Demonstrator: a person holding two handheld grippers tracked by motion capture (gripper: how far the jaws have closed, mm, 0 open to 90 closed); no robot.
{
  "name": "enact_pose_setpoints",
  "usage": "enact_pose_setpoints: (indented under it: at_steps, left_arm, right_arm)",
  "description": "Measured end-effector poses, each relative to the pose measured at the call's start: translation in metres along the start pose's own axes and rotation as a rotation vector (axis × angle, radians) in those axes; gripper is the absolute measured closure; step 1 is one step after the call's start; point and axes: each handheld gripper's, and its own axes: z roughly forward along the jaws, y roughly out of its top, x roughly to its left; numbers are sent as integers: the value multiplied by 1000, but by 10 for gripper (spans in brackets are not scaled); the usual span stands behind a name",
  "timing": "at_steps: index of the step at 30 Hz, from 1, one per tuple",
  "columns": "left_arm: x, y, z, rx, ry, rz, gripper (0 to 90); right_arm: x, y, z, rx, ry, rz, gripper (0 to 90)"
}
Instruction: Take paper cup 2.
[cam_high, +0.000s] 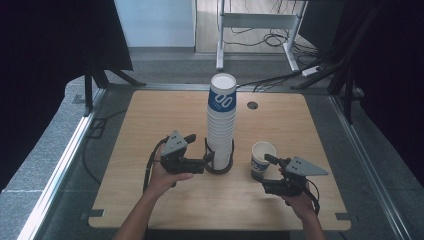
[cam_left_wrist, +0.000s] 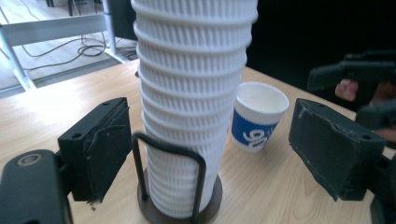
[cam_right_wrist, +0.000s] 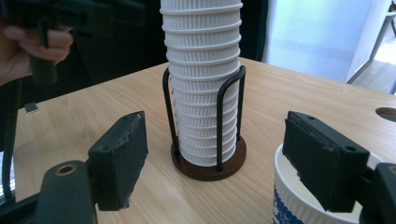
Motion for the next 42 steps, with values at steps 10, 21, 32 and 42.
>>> enact_pose_setpoints:
  at_steps: [10, 21, 32, 42]
  left_arm:
    - [5, 20, 24, 6, -32, 35, 103]
    - [13, 28, 49, 14, -38, 29, 102]
    - [15, 26, 59, 6, -34, 38, 120]
    - [17, 25, 59, 0, -40, 42, 124]
  right_arm:
    - [2, -1, 4, 18, 16, -9, 224]
    - [4, -3, 8, 30, 25, -15, 224]
    - [4, -5, 13, 46, 33, -18, 223]
    - [-1, 5, 24, 51, 66, -21, 223]
